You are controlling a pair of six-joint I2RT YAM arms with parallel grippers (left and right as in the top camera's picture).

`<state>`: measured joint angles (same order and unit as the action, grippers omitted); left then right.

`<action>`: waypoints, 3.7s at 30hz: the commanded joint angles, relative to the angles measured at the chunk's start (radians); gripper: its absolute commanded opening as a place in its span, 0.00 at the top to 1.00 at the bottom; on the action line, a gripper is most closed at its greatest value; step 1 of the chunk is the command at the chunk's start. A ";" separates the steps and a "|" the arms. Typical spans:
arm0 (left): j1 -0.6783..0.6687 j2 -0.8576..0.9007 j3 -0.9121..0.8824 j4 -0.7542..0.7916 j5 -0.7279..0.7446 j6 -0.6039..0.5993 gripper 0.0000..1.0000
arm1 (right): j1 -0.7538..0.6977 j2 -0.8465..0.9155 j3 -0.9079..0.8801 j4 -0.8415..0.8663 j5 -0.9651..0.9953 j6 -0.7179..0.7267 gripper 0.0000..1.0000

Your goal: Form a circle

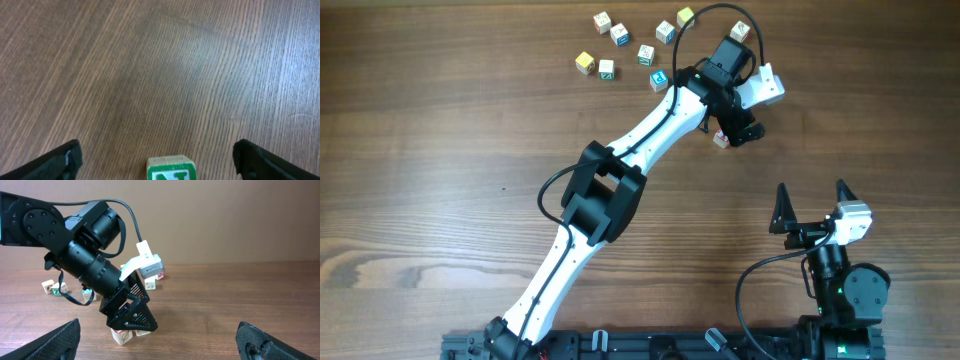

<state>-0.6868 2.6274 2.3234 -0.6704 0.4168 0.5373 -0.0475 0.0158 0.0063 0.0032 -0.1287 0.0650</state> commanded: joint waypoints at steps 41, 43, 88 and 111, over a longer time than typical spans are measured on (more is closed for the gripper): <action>-0.007 -0.050 0.014 0.023 -0.394 -0.476 0.91 | -0.004 -0.005 -0.001 0.003 0.017 -0.010 0.00; -0.016 -0.050 0.014 0.045 -0.386 -0.494 0.91 | -0.004 -0.005 -0.001 0.003 0.017 -0.010 0.00; -0.060 -0.050 0.014 0.131 -0.169 -0.362 0.95 | -0.004 -0.005 -0.001 0.003 0.017 -0.010 0.00; -0.114 -0.050 0.014 -0.044 -0.165 -0.360 0.96 | -0.004 -0.005 -0.001 0.003 0.017 -0.010 0.00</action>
<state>-0.8047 2.6236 2.3238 -0.7124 0.2924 0.1604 -0.0475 0.0158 0.0063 0.0032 -0.1287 0.0650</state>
